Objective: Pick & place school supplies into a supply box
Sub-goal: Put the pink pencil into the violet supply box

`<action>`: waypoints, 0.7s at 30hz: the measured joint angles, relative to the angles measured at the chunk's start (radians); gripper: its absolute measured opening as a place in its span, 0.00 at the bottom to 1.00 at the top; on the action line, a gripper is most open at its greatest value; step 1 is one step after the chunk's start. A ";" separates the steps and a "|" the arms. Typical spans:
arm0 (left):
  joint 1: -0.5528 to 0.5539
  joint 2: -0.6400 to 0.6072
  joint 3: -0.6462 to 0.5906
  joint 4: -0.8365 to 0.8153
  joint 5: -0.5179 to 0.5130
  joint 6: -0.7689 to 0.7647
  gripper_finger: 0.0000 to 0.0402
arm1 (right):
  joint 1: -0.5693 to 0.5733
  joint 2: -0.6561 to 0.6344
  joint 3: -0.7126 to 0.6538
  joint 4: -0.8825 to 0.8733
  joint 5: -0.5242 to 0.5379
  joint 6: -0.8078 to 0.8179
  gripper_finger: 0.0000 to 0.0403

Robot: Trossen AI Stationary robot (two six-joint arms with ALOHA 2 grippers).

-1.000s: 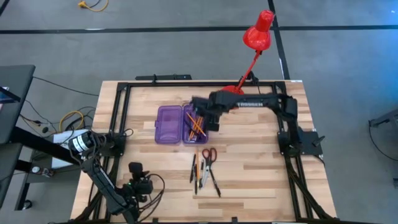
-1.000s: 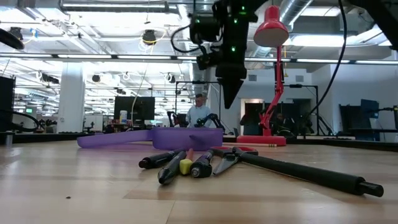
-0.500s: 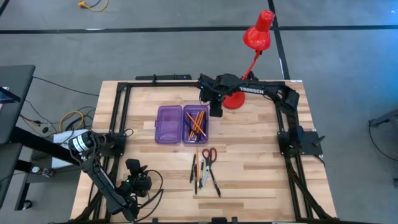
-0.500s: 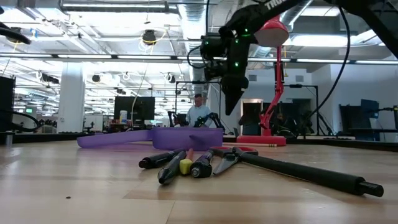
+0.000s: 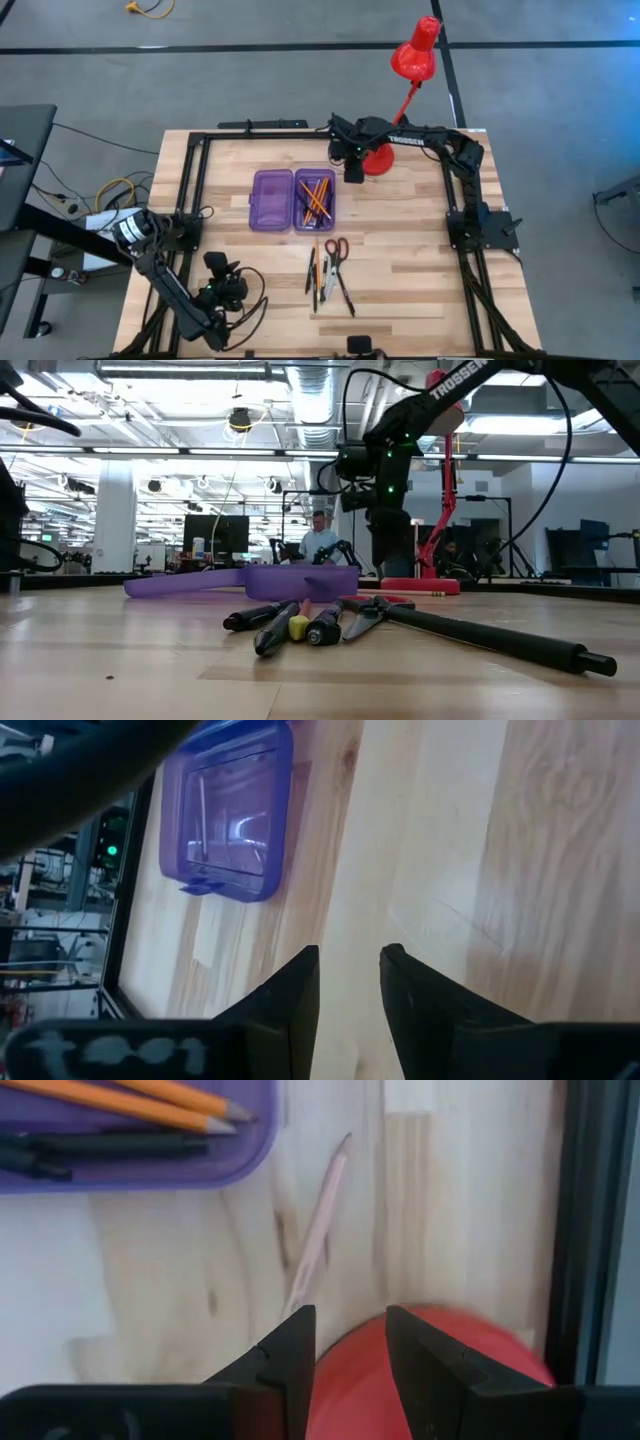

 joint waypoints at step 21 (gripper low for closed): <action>0.009 0.000 0.000 -0.027 -0.015 -0.001 0.25 | -0.006 0.002 -0.105 0.145 -0.077 -0.043 0.29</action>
